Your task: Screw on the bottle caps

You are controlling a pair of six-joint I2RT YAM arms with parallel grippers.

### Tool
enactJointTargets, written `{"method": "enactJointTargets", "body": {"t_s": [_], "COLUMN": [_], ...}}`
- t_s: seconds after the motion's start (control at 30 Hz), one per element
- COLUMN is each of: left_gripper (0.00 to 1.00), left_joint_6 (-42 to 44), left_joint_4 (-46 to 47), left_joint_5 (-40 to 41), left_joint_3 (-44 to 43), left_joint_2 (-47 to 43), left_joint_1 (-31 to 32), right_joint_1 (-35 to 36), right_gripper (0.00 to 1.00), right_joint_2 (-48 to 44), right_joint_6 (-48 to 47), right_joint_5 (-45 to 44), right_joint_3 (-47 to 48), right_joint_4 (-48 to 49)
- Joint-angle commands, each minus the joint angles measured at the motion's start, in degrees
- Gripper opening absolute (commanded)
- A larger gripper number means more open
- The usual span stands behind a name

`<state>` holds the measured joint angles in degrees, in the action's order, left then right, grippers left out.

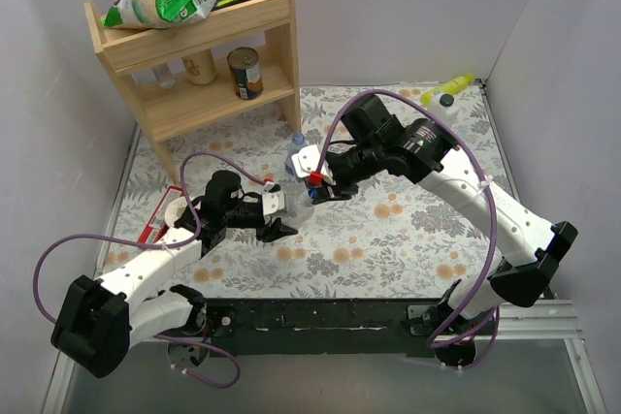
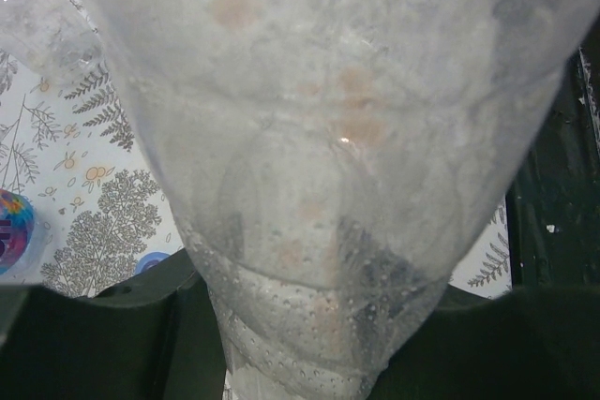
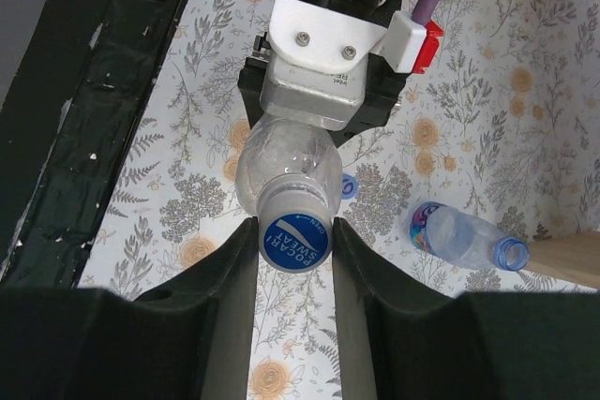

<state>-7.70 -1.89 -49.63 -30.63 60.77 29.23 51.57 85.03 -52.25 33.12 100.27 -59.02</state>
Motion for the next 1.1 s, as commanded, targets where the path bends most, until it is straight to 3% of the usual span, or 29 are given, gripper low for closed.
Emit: {"method": "enactJointTargets", "body": {"t_s": [0.0,0.37,0.63,0.93,1.07], "left_gripper": [0.0,0.0,0.0,0.0,0.0], "left_joint_6": [-0.6,-5.8,-17.0,-12.3,-6.3], "left_joint_4": [5.0,10.6,25.6,25.1,24.7], "left_joint_5": [0.2,3.2,17.9,21.6,21.4], "left_joint_3": [0.0,0.7,6.3,6.4,7.3], "left_joint_2": [-2.5,-3.2,-7.1,-6.6,-6.9], "left_joint_1": [0.4,0.6,0.6,1.1,2.4], "right_joint_1": [0.6,1.1,1.1,1.1,1.1], "right_gripper": [0.3,0.31,0.3,0.29,0.31], "right_joint_2": [0.7,1.6,3.2,8.9,10.2], "right_joint_6": [-0.6,2.1,10.3,17.3,17.3], "right_joint_5": [-0.5,-1.6,-7.2,-9.5,-7.9], "right_joint_3": [-0.3,-1.4,-2.4,3.5,4.6], "right_joint_4": [-1.9,-2.7,-1.3,-5.0,-7.1]}}
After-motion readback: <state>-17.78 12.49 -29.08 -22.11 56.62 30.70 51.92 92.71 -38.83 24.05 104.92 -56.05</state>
